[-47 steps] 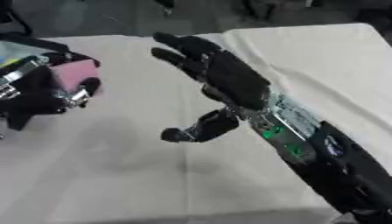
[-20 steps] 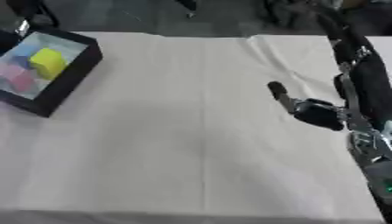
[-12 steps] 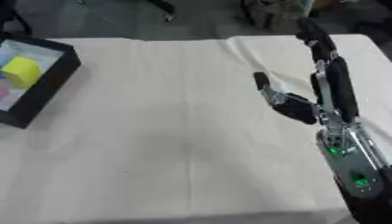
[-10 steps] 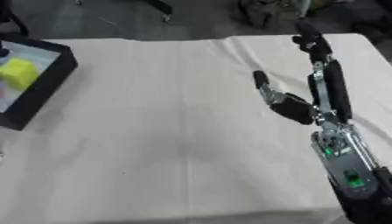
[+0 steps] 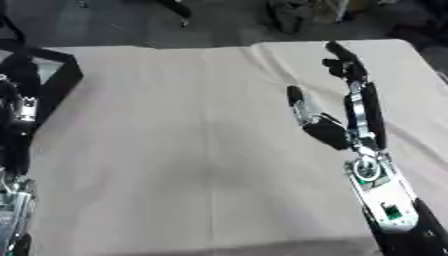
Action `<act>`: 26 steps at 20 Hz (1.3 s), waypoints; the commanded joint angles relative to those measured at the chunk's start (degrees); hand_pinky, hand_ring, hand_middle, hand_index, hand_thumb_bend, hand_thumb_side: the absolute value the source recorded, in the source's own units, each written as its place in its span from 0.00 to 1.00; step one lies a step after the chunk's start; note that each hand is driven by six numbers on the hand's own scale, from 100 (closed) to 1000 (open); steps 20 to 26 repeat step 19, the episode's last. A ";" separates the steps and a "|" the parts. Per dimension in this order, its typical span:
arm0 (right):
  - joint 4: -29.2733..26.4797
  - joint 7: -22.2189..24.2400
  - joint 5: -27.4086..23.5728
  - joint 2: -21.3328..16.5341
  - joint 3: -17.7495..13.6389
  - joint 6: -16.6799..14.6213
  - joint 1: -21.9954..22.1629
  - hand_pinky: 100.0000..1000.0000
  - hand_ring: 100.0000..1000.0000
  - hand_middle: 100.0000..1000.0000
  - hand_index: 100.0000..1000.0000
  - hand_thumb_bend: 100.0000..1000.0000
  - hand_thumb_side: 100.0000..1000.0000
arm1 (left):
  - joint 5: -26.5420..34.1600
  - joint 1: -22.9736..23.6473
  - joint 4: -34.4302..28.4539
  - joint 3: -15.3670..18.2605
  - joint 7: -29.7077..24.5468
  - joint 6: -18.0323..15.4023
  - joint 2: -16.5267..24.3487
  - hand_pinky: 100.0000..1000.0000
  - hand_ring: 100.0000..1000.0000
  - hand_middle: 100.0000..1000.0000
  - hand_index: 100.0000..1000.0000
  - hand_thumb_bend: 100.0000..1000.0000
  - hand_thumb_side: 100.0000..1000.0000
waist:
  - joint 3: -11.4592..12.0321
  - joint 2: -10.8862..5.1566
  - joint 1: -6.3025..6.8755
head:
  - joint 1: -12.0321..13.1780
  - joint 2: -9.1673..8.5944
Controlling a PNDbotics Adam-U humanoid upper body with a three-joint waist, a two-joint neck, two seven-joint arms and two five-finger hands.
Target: Pick up the objects with one hand, pass them to the other hand, and then place them into the box on the other side of the table.
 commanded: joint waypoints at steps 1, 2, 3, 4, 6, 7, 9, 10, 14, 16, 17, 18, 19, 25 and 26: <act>-0.84 0.66 -0.14 -0.06 0.31 0.44 -1.02 0.77 0.75 0.79 0.71 0.19 0.40 | 3.54 -0.17 0.01 -3.58 -7.43 0.64 -0.65 0.72 0.87 0.86 0.83 0.36 0.84 | -0.25 -1.11 0.08 | 0.00 -0.14; -0.93 0.62 -0.01 -0.05 0.43 0.82 -1.23 0.76 0.74 0.77 0.69 0.17 0.40 | 4.22 -0.09 0.24 -4.63 -10.89 1.00 -0.49 0.72 0.87 0.86 0.83 0.35 0.86 | -0.31 -1.19 0.13 | -0.11 -0.14; -0.98 0.38 0.10 -0.02 0.52 1.37 -1.42 0.75 0.72 0.73 0.62 0.16 0.40 | 4.86 0.06 0.48 -5.28 -14.05 1.30 -0.48 0.72 0.87 0.86 0.83 0.35 0.86 | -0.40 -1.24 0.17 | -0.25 -0.14; -1.00 -0.14 0.26 0.01 0.48 2.11 -1.55 0.73 0.68 0.67 0.52 0.16 0.38 | 5.52 0.22 0.74 -5.64 -16.59 1.54 -0.51 0.73 0.87 0.86 0.82 0.35 0.87 | -0.45 -1.28 0.21 | -0.43 -0.14; -1.06 -3.02 0.81 0.09 0.13 4.54 -1.72 0.69 0.62 0.58 0.34 0.14 0.30 | 6.56 0.62 1.21 -6.03 -20.28 1.84 -0.55 0.73 0.88 0.87 0.82 0.35 0.87 | -0.35 -1.33 0.25 | -0.78 -0.14; -1.10 -4.62 1.41 0.06 0.15 5.70 -1.84 0.69 0.61 0.56 0.29 0.13 0.29 | 6.76 0.84 1.39 -6.06 -21.47 1.95 -0.52 0.73 0.88 0.89 0.82 0.35 0.88 | -0.30 -1.33 0.25 | -0.84 -0.14; -1.17 -7.22 4.35 -0.08 0.11 7.51 -2.18 0.69 0.61 0.51 0.23 0.14 0.34 | 6.65 1.34 1.80 -6.09 -22.82 2.19 -0.57 0.74 0.90 0.93 0.81 0.34 0.88 | -0.43 -1.22 0.21 | -0.75 -0.14; -1.02 -8.80 5.54 0.31 -0.06 8.69 -2.12 0.68 0.60 0.48 0.23 0.18 0.34 | 6.50 1.49 1.97 -6.07 -23.06 2.29 -0.63 0.74 0.90 0.94 0.81 0.32 0.89 | -0.50 -1.17 0.19 | -0.68 -0.14; -0.39 -11.36 3.06 0.79 1.11 7.73 -1.53 0.72 0.67 0.59 0.48 0.29 0.38 | 5.71 0.96 2.21 -6.72 -23.27 2.44 -0.58 0.74 0.90 0.91 0.83 0.34 0.89 | -0.44 -0.90 0.12 | -0.67 -0.14; -0.69 -9.04 3.98 0.15 0.87 5.25 -1.84 0.70 0.64 0.55 0.28 0.26 0.27 | 4.14 0.93 2.34 -6.86 -24.01 2.53 -0.78 0.75 0.90 0.91 0.85 0.34 0.89 | -0.48 -0.88 0.04 | -0.74 -0.14; -0.90 -8.93 4.55 0.22 0.51 4.89 -1.91 0.70 0.63 0.52 0.24 0.24 0.26 | 3.42 0.98 2.45 -6.89 -24.49 2.54 -0.93 0.75 0.90 0.91 0.87 0.35 0.90 | -0.46 -0.89 0.06 | -0.77 -0.14; -0.89 -9.64 4.81 0.45 0.12 5.27 -1.98 0.70 0.63 0.51 0.23 0.26 0.27 | 2.45 1.08 2.56 -6.78 -24.84 2.59 -0.95 0.74 0.90 0.91 0.88 0.34 0.91 | -0.45 -0.87 0.11 | -0.72 -0.14; -0.56 -10.43 4.76 0.64 -0.02 6.05 -2.04 0.70 0.63 0.52 0.24 0.28 0.27 | 1.49 1.21 2.68 -6.65 -24.86 2.67 -1.00 0.74 0.90 0.91 0.87 0.35 0.91 | -0.48 -0.82 0.19 | -0.63 -0.14; -0.56 -10.43 4.76 0.64 -0.02 6.05 -2.04 0.70 0.63 0.52 0.24 0.28 0.27 | 1.49 1.21 2.68 -6.65 -24.86 2.67 -1.00 0.74 0.90 0.91 0.87 0.35 0.91 | -0.48 -0.82 0.19 | -0.63 -0.14; -0.56 -10.43 4.76 0.64 -0.02 6.05 -2.04 0.70 0.63 0.52 0.24 0.28 0.27 | 1.49 1.21 2.68 -6.65 -24.86 2.67 -1.00 0.74 0.90 0.91 0.87 0.35 0.91 | -0.48 -0.82 0.19 | -0.63 -0.14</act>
